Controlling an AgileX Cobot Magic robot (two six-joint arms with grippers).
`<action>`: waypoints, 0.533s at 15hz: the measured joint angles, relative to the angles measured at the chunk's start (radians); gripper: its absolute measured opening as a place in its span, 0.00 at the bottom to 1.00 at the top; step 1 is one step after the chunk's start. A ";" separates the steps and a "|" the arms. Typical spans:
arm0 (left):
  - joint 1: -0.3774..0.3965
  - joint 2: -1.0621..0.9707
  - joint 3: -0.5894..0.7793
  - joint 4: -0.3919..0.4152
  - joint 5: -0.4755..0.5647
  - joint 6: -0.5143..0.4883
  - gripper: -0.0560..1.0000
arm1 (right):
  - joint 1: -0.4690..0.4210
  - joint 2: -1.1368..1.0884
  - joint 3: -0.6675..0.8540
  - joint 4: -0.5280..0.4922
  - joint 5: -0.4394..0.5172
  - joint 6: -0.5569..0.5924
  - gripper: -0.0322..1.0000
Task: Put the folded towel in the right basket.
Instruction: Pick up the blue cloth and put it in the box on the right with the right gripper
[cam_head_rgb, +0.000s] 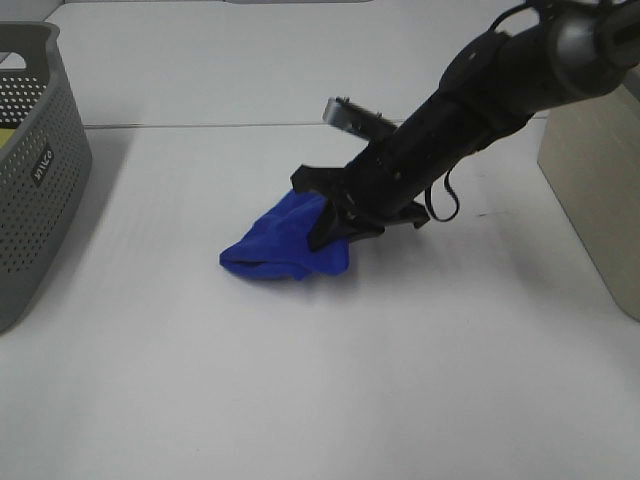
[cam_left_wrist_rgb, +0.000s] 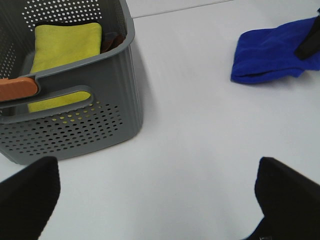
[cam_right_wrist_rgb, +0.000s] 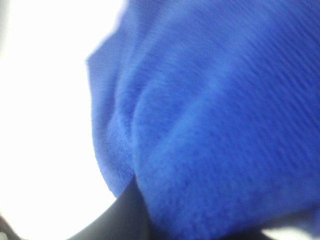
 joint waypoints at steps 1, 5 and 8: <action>0.000 0.000 0.000 0.000 0.000 0.000 0.99 | -0.025 -0.048 0.000 -0.003 0.029 -0.001 0.13; 0.000 0.000 0.000 0.000 0.000 0.000 0.99 | -0.195 -0.231 0.000 -0.011 0.133 -0.015 0.12; 0.000 0.000 0.000 0.000 0.000 0.000 0.99 | -0.335 -0.346 -0.003 -0.011 0.161 -0.018 0.12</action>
